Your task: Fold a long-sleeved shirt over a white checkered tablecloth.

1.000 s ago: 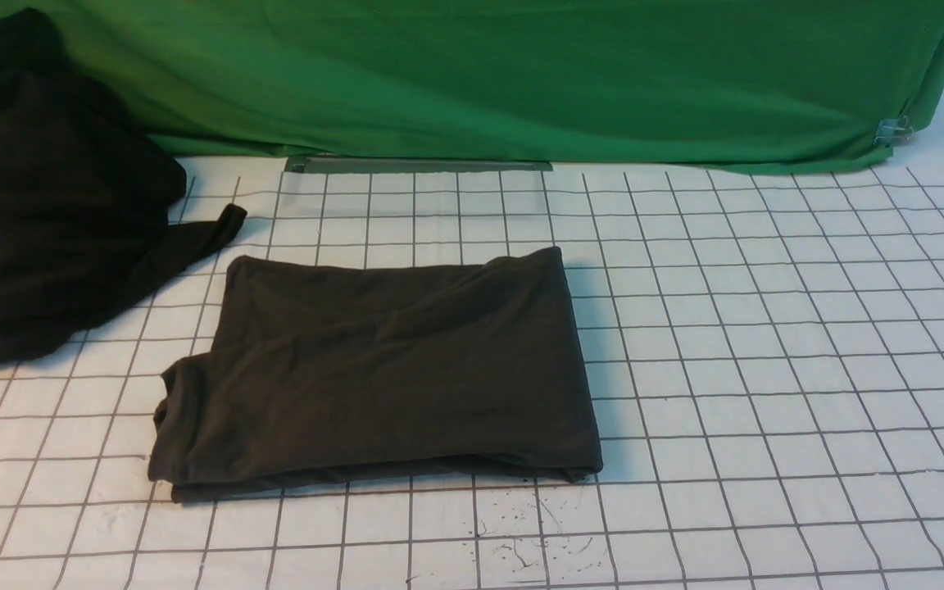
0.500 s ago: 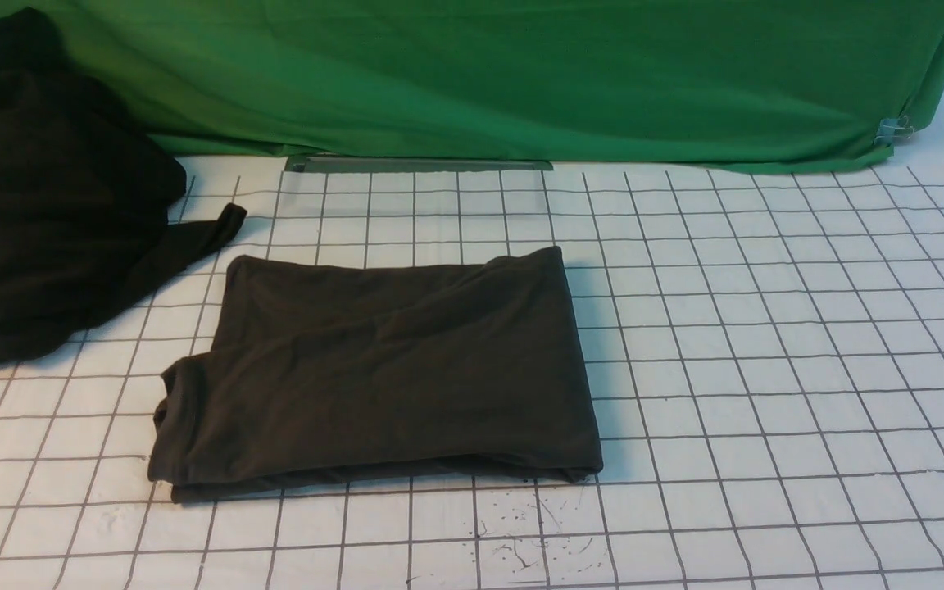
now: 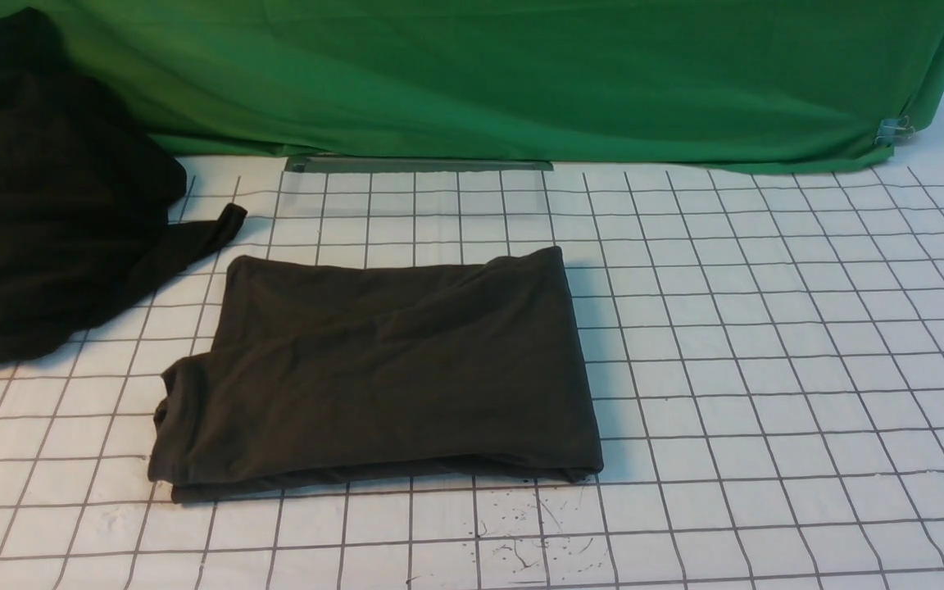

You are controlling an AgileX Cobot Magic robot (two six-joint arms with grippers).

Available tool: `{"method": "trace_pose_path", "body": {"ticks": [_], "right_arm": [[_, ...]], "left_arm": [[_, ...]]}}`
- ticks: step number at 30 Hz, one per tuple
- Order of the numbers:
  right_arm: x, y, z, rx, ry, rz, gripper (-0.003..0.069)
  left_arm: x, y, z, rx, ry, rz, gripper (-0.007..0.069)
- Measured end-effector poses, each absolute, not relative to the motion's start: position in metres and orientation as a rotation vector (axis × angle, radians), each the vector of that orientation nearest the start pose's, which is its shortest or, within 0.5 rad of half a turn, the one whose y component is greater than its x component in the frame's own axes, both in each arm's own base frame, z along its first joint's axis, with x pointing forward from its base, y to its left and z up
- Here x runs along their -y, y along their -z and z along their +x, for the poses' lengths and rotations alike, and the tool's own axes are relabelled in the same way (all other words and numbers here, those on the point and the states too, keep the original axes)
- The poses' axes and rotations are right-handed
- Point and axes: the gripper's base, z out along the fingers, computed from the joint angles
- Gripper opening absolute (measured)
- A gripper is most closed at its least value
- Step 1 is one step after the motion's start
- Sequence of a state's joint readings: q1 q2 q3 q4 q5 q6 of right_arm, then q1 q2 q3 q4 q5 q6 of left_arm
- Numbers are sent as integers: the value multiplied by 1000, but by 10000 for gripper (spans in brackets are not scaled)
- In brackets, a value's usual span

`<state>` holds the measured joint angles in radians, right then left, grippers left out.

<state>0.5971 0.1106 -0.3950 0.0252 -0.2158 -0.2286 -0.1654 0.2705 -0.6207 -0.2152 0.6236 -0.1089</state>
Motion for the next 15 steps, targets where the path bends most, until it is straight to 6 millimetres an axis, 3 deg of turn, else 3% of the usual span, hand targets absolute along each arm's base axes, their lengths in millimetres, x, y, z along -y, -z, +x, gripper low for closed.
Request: {"method": "trace_pose_path", "body": {"ticks": [5,12,15], "right_arm": [[-14,-354,21,-913,-357,-382,129],[-14,-354,21,-913,-357,-382,149],[-14,-354,21,-913,-357,-382,158]], "left_arm": [[18,-346,43,-1764,419,1,0],[14,-345,46,-1731,241,129,1],[13,-334,55,-1645,154,167,1]]}}
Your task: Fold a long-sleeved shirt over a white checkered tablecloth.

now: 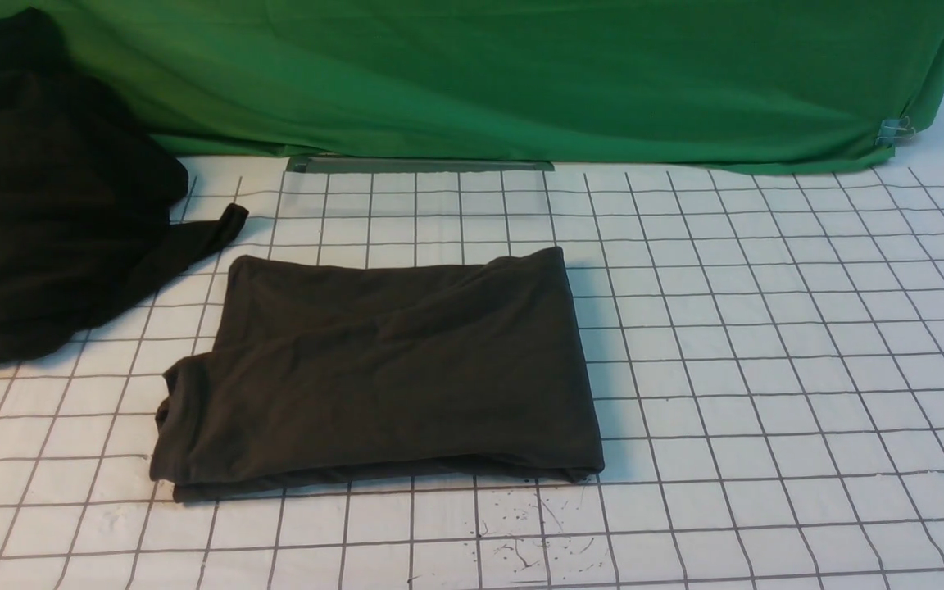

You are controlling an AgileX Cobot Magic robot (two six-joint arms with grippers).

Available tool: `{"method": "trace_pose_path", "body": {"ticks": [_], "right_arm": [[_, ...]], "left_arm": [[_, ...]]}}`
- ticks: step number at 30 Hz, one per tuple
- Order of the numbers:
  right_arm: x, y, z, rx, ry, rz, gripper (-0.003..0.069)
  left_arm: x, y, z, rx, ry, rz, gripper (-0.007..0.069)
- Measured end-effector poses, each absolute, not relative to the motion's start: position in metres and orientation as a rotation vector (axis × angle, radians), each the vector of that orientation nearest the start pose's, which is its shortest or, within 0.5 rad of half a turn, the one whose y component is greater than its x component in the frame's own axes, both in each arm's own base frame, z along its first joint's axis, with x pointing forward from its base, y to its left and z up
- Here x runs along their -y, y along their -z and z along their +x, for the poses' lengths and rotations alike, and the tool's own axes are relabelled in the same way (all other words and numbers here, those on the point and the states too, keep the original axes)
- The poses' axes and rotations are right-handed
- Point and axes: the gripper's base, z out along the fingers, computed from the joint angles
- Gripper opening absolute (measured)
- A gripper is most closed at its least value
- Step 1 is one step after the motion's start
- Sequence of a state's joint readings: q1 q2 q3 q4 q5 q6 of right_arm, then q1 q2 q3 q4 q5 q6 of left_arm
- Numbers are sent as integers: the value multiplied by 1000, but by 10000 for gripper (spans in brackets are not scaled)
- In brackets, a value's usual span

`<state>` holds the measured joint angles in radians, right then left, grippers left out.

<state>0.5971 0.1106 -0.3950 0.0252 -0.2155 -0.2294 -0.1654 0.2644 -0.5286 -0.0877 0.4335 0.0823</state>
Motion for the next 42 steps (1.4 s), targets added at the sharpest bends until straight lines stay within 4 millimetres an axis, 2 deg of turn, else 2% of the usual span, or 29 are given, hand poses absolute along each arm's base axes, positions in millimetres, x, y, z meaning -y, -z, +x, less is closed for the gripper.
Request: {"method": "trace_pose_path", "body": {"ticks": [1,5,6,8,13,18,26,42], "right_arm": [[-14,-354,21,-913,-357,-382,159],[-14,-354,21,-914,-357,-382,171],[-14,-354,21,-914,-357,-382,172],[-14,-354,21,-914,-357,-382,176],[-14,-354,21,-915,-357,-382,185],[-14,-354,21,-917,-357,-383,194],[-14,-354,21,-916,-356,-384,215],[-14,-354,21,-916,-356,-384,239]], "left_arm": [[12,-334,55,-1625,152,163,1],[10,-292,60,-1482,94,153,1],[10,-289,60,-1480,91,152,1],[7,-254,61,-1497,43,124,1],[-1,-208,61,-1558,-53,35,1],[-3,-204,58,-1570,-99,10,1],[-2,-190,57,-1723,-85,14,1],[-2,-190,57,-1729,-84,16,1]]}}
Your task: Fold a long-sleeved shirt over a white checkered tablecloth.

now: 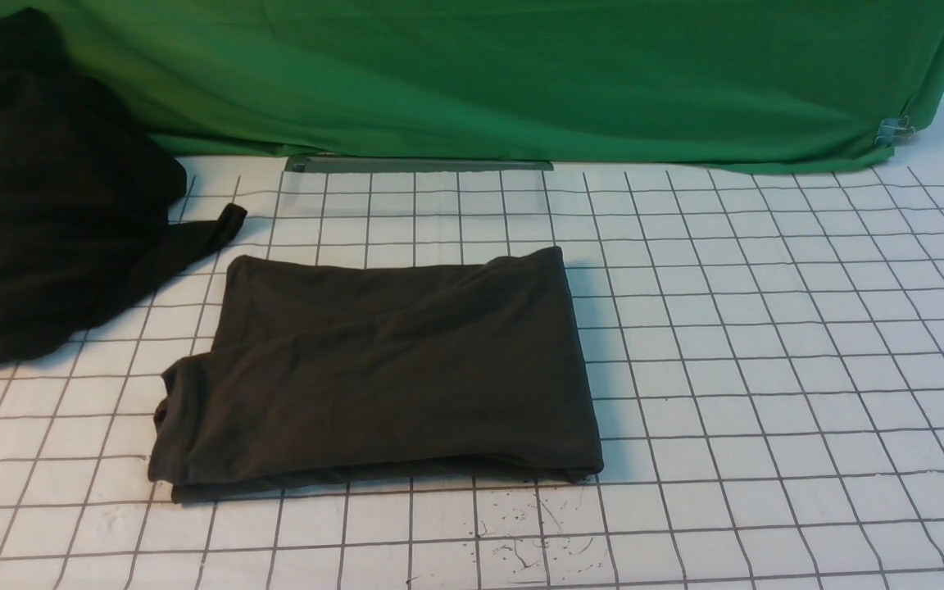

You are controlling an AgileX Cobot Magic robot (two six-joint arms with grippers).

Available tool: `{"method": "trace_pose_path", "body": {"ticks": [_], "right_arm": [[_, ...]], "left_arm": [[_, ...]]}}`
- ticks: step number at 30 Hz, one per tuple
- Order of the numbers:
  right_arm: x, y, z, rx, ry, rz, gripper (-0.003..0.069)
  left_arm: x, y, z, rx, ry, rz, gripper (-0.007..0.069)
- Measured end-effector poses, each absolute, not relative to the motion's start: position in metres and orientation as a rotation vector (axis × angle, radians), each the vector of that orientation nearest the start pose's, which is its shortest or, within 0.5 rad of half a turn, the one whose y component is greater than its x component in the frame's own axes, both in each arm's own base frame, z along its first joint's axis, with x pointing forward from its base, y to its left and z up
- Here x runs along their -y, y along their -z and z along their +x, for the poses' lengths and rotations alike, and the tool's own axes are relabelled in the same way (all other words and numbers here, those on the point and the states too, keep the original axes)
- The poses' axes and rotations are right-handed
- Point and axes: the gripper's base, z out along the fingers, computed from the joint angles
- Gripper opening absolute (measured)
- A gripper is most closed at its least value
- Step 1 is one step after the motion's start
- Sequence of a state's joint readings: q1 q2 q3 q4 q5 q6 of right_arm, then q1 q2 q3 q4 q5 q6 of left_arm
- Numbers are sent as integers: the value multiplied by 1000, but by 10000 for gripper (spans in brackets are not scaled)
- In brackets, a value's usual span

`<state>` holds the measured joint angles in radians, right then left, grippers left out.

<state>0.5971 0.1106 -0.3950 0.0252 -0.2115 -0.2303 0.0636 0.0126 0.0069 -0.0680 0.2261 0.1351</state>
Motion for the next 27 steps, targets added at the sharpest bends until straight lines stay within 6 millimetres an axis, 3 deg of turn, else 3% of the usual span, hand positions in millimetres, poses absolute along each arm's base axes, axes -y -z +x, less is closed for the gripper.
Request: {"method": "trace_pose_path", "body": {"ticks": [15,23,27], "right_arm": [[-14,-353,21,-921,-334,-402,240],[-19,-337,28,-1151,-482,-384,242],[-20,-332,30,-1211,-476,-397,242]], "left_arm": [[-2,-190,57,-1729,-85,15,1],[-2,-190,57,-1729,-84,15,1],[-2,-190,57,-1729,-84,15,1]]}}
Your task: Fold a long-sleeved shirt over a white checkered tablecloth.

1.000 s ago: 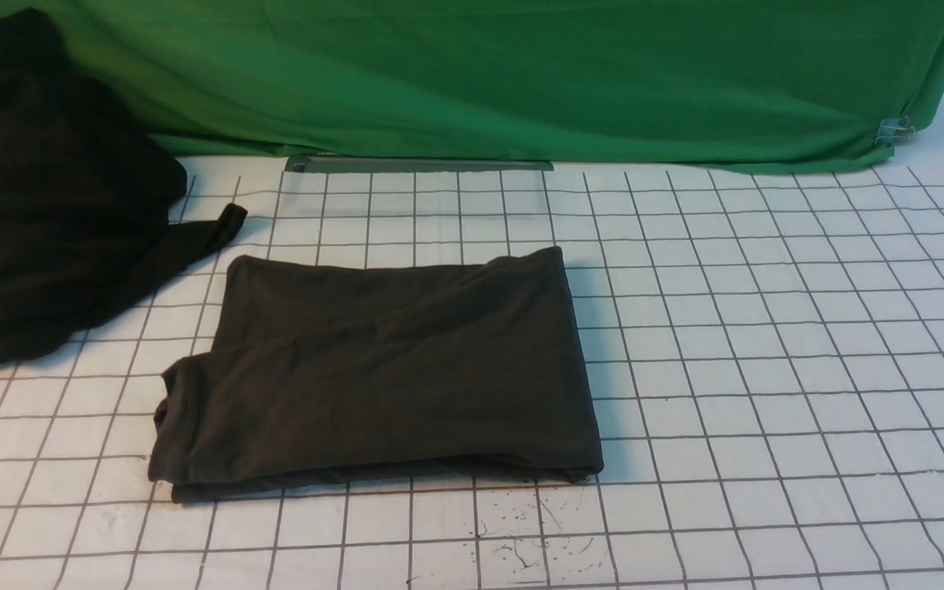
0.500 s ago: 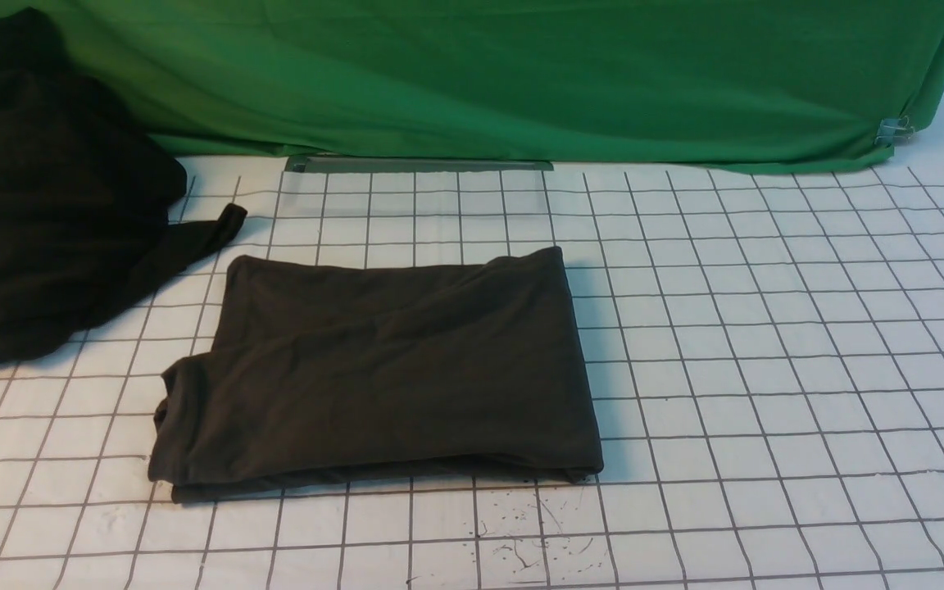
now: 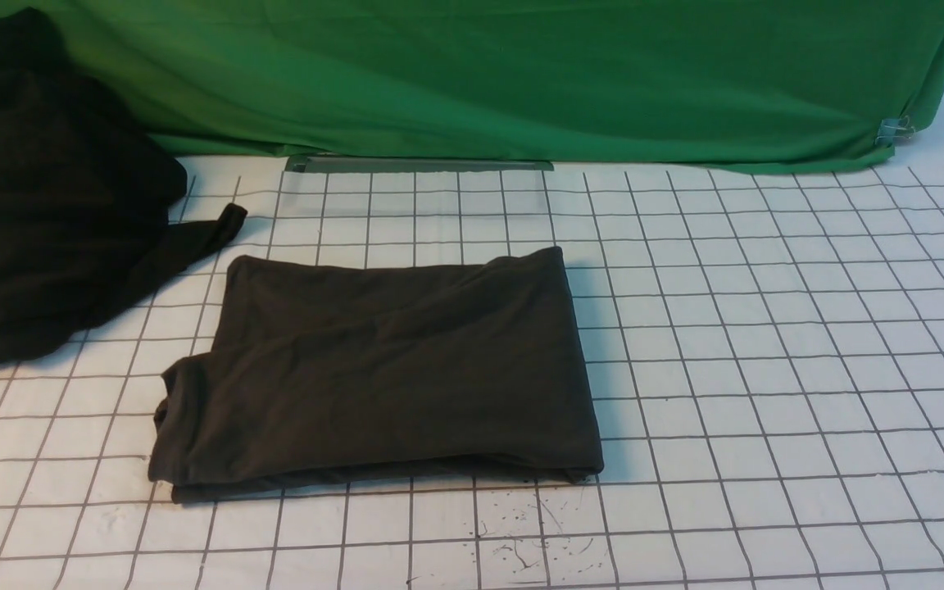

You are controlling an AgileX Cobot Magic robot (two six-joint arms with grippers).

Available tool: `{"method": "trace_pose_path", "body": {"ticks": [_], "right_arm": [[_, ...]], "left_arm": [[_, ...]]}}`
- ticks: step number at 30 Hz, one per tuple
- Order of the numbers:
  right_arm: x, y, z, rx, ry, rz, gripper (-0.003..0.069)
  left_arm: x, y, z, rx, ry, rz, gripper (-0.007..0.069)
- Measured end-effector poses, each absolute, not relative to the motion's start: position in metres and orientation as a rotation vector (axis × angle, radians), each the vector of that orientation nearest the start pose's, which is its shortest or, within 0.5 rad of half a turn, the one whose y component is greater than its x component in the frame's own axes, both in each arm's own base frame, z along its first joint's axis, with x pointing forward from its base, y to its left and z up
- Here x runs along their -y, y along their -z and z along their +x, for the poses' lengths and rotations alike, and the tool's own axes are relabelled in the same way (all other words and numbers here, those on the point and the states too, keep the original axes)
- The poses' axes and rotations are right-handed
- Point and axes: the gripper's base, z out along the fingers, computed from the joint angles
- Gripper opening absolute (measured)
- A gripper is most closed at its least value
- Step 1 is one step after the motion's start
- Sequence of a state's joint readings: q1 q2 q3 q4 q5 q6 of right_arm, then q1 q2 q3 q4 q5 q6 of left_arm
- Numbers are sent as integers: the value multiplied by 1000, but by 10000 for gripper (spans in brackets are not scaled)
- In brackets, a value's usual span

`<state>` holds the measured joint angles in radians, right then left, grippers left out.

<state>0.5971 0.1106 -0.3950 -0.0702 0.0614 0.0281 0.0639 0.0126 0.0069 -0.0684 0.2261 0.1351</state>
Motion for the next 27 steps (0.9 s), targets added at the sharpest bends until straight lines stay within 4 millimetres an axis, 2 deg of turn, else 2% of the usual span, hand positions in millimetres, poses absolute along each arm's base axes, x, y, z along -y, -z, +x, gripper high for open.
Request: {"method": "trace_pose_path", "body": {"ticks": [6,8,12,15,16,17,20,21,22,25,27], "right_arm": [[-16,-325,27,-1267,-411,-396,242],[-11,-314,29,-1395,-232,-355,242],[-7,-300,33,-1507,-75,-324,242],[-5,-279,42,-1561,39,-250,242],[-4,-278,43,-1556,50,-238,242],[-3,-260,50,-1564,84,-197,242],[-1,-236,57,-1576,116,-154,242],[0,-216,60,-1603,128,-133,242],[1,-209,60,-1619,129,-124,242],[1,-192,57,-1699,103,-87,242],[2,-191,56,-1714,96,-78,242]], "left_arm": [[-2,-190,57,-1730,-84,15,1],[-2,-190,57,-1730,-84,15,1],[-2,-190,57,-1730,-84,15,1],[-2,-190,57,-1730,-84,15,1],[-2,-190,57,-1730,-84,15,1],[-2,-190,57,-1730,-84,15,1],[-2,-190,57,-1730,-84,15,1],[-2,-190,57,-1730,-84,15,1],[-2,-190,57,-1730,-84,15,1],[-2,-190,57,-1730,-84,15,1],[-2,-190,57,-1730,-84,15,1]]}}
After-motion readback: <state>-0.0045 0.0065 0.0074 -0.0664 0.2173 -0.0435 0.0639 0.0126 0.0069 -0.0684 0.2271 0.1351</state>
